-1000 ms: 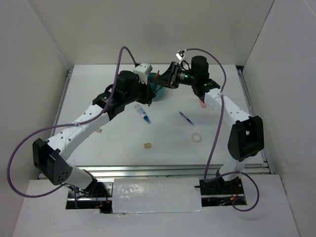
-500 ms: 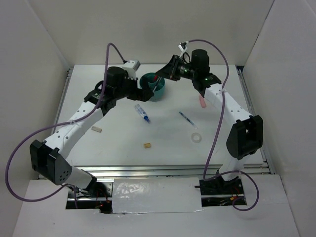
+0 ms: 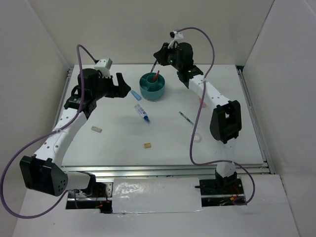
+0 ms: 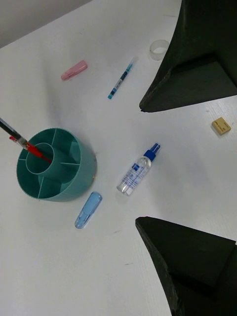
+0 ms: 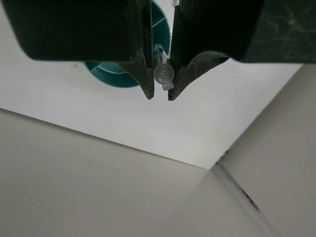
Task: Sort the stationery into containers
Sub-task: Place the pen in the storage box.
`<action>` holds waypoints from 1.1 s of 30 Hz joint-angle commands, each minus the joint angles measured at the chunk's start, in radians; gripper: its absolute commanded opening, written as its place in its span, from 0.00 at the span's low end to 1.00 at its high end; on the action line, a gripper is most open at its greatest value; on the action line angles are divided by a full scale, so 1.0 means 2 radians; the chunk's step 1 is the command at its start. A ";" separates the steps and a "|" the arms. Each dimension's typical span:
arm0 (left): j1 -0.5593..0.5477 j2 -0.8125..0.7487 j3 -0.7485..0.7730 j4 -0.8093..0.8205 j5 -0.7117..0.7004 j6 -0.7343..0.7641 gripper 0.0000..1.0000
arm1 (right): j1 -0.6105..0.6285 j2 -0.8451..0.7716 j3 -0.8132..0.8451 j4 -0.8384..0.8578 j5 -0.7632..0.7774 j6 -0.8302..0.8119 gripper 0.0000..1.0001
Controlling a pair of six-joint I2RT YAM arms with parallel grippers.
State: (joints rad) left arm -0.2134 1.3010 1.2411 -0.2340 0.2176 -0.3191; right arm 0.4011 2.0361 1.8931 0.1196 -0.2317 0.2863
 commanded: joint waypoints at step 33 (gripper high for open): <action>0.028 -0.005 -0.003 0.025 0.054 0.061 0.99 | 0.039 0.021 -0.015 0.033 0.090 -0.116 0.41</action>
State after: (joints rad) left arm -0.1558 1.3003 1.2209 -0.2173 0.2440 -0.2623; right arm 0.4782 2.2189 1.8774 0.2028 -0.0601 0.0586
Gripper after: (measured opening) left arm 0.993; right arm 0.448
